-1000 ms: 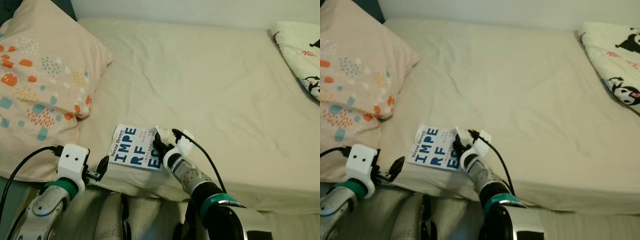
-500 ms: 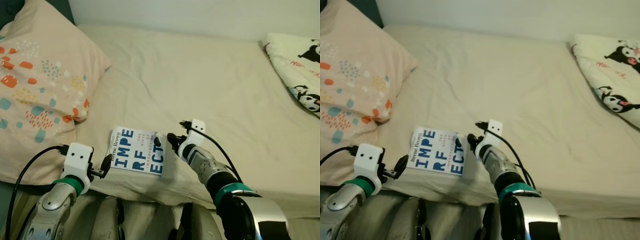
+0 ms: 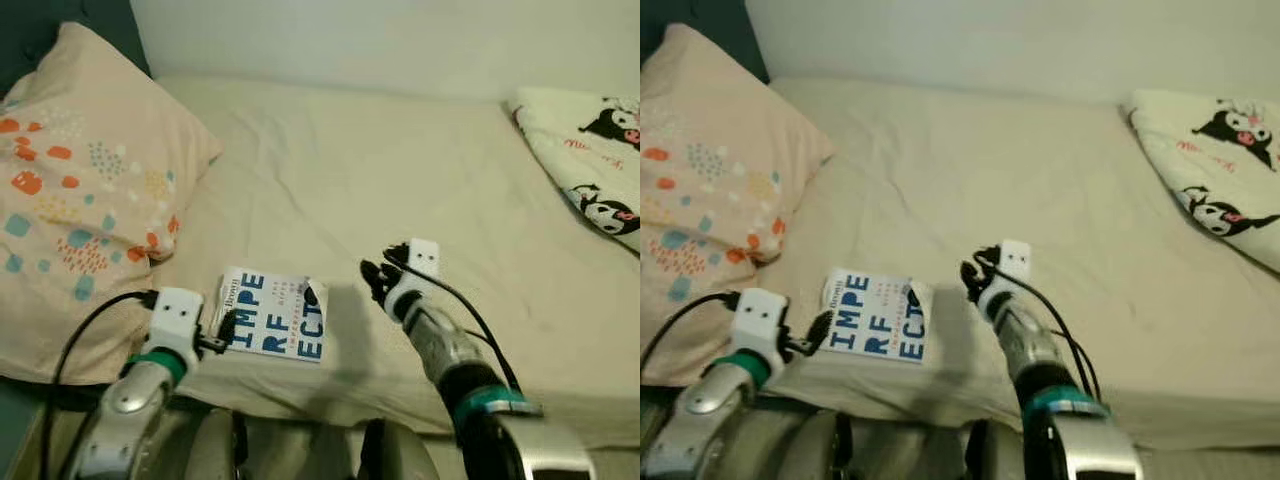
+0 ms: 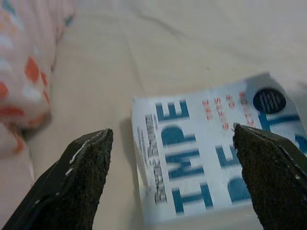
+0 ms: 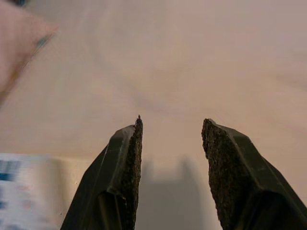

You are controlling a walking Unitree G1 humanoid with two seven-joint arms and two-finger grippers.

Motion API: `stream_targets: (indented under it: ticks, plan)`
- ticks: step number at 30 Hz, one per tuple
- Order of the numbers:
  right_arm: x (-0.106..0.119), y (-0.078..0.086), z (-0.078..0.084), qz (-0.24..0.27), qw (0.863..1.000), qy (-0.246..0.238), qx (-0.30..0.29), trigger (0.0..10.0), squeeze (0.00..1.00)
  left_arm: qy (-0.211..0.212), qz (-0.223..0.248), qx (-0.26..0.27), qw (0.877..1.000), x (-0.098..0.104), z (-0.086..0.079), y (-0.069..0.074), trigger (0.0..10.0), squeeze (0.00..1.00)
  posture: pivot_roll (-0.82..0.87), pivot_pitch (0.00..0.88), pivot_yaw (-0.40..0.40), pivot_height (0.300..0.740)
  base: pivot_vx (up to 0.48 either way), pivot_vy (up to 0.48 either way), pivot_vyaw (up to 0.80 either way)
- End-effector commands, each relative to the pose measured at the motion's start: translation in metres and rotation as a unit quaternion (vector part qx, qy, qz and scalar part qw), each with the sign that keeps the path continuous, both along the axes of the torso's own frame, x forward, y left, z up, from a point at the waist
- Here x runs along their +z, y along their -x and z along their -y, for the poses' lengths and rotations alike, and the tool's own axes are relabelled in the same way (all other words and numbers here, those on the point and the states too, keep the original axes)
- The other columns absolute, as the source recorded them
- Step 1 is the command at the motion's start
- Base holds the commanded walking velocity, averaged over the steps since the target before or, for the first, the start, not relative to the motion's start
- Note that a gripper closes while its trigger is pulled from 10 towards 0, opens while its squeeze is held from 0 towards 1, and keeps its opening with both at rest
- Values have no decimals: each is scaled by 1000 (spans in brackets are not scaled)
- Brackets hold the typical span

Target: Clean up the room

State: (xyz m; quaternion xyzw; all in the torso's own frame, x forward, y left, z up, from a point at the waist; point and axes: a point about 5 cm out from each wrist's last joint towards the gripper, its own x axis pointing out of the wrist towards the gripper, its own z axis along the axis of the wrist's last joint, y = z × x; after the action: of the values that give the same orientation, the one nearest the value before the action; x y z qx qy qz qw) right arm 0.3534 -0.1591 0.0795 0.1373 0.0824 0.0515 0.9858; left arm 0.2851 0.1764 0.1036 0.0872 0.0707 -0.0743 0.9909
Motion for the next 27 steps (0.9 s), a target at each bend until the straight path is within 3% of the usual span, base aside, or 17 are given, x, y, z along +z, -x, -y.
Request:
stream_targets:
  ticks: [1,5,9,15,20,27]
  plan:
    - [-8,17,13,26,998,44,-33,10000,0,-15,0,-4,1000,-5,4,-1,10000,0,113,2,16,602,0,0,0]
    - [-15,44,12,56,994,87,-32,10000,0,-10,6,-12,1000,-6,12,-6,10000,0,104,2,18,602,0,0,0]
    - [-16,58,6,64,994,88,-25,10000,0,-10,11,-18,1000,-6,17,-8,10000,0,86,0,22,602,0,0,0]
    - [-32,85,8,40,994,83,-64,10000,0,-22,17,-42,999,-10,29,-10,10000,0,64,0,48,616,0,0,0]
    - [-32,90,13,26,993,80,-78,10000,0,-19,21,-40,999,-10,29,-10,10000,0,66,0,45,636,0,0,0]
    - [-36,91,9,4,993,105,-55,10000,0,-15,21,-15,1000,-14,17,-1,10000,0,93,0,9,676,0,0,0]
